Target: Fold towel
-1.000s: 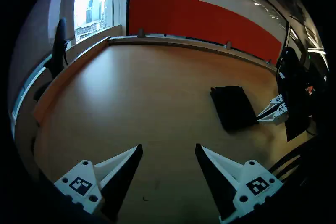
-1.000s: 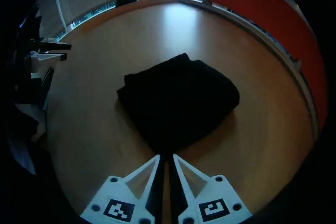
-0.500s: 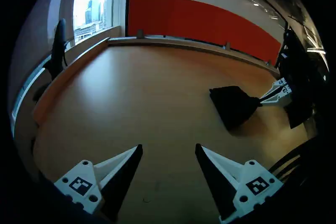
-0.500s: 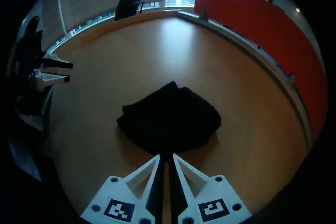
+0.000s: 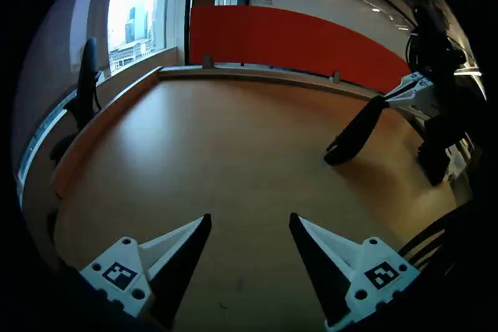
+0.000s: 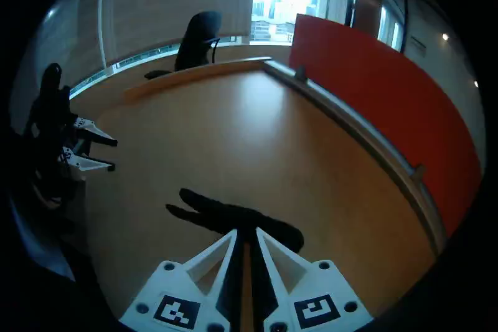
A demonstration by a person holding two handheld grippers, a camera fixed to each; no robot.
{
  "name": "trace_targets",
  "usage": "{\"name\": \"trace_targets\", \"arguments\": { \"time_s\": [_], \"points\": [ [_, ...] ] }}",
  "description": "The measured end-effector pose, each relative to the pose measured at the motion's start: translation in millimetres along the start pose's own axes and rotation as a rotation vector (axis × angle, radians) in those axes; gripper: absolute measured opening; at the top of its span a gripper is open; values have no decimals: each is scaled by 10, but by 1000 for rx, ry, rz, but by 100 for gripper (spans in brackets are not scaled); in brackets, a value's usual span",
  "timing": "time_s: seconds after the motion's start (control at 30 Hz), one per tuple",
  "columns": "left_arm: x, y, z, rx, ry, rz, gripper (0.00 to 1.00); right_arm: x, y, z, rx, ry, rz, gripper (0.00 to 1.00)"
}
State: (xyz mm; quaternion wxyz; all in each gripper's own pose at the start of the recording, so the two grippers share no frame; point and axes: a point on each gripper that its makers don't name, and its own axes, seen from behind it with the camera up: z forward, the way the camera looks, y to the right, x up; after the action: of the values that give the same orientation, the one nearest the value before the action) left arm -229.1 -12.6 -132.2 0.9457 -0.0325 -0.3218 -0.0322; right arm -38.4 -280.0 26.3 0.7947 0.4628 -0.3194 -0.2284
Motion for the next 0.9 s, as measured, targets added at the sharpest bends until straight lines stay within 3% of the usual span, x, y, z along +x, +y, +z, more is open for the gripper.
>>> {"name": "trace_targets", "arguments": {
  "time_s": [0.17,0.37,0.67,0.9],
  "points": [
    [59,8,8,-5,8,2,93,234,122,-181,-18,36,-4,6],
    [125,55,21,-17,15,8,93,288,274,-383,-35,57,17,6],
    [174,131,70,-28,9,31,93,139,557,-700,-64,65,72,5],
    [212,240,118,-40,4,48,93,-141,894,-1035,-110,47,117,5]
  ]
}}
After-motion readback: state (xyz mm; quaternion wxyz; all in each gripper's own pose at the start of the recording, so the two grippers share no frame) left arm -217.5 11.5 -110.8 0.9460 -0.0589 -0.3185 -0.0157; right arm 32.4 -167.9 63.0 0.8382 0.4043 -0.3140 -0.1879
